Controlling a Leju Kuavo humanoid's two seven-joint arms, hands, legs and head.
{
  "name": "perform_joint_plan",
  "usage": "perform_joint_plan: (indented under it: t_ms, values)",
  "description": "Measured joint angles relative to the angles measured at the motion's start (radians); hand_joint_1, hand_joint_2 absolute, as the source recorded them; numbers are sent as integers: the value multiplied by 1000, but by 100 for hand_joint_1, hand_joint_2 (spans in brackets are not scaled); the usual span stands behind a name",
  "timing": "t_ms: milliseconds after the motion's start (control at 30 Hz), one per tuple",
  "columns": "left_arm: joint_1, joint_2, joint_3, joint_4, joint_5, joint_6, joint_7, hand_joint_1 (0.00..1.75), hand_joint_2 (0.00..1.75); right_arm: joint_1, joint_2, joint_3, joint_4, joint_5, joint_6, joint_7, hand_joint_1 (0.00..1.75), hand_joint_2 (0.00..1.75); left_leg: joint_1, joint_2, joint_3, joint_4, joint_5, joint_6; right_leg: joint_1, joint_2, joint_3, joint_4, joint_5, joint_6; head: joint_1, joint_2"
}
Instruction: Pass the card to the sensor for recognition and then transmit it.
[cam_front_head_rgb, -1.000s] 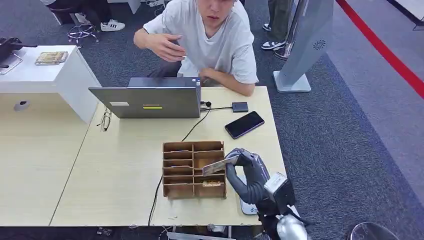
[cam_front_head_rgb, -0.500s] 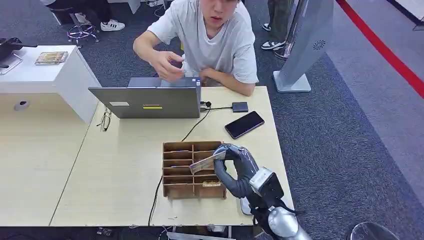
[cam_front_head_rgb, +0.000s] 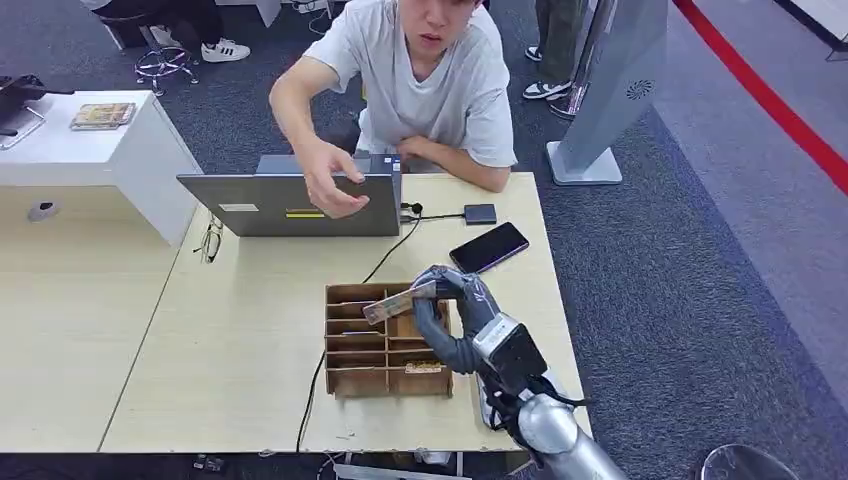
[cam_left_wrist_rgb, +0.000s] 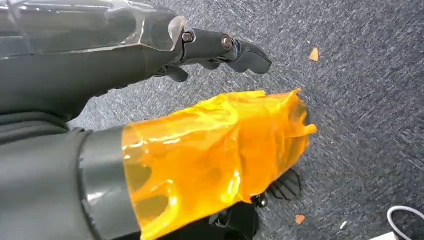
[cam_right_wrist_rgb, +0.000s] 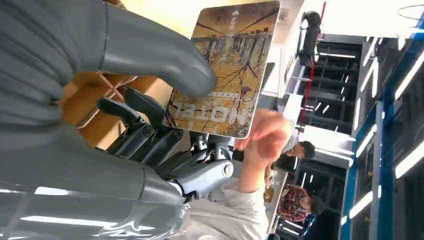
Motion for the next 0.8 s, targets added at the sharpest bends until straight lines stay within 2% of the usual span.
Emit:
perform_joint_plan:
  t_ms: [300, 600, 800]
  values:
    - [0, 5, -2, -7, 0, 13, 6, 0, 0, -47, 12, 11, 34, 50, -66, 34, 175, 175, 0, 0, 0, 0, 0, 0, 0, 0, 0, 0, 0, 0, 0, 0]
    - [-1, 8, -11, -17, 0, 24, 14, 0, 0, -81, 29, 19, 78, 146, -168, 83, 175, 175, 0, 0, 0, 0, 0, 0, 0, 0, 0, 0, 0, 0, 0, 0]
    - [-1, 11, -20, -23, 0, 26, 18, 0, 0, -100, 39, 24, 107, 277, -259, 126, 175, 175, 0, 0, 0, 0, 0, 0, 0, 0, 0, 0, 0, 0, 0, 0]
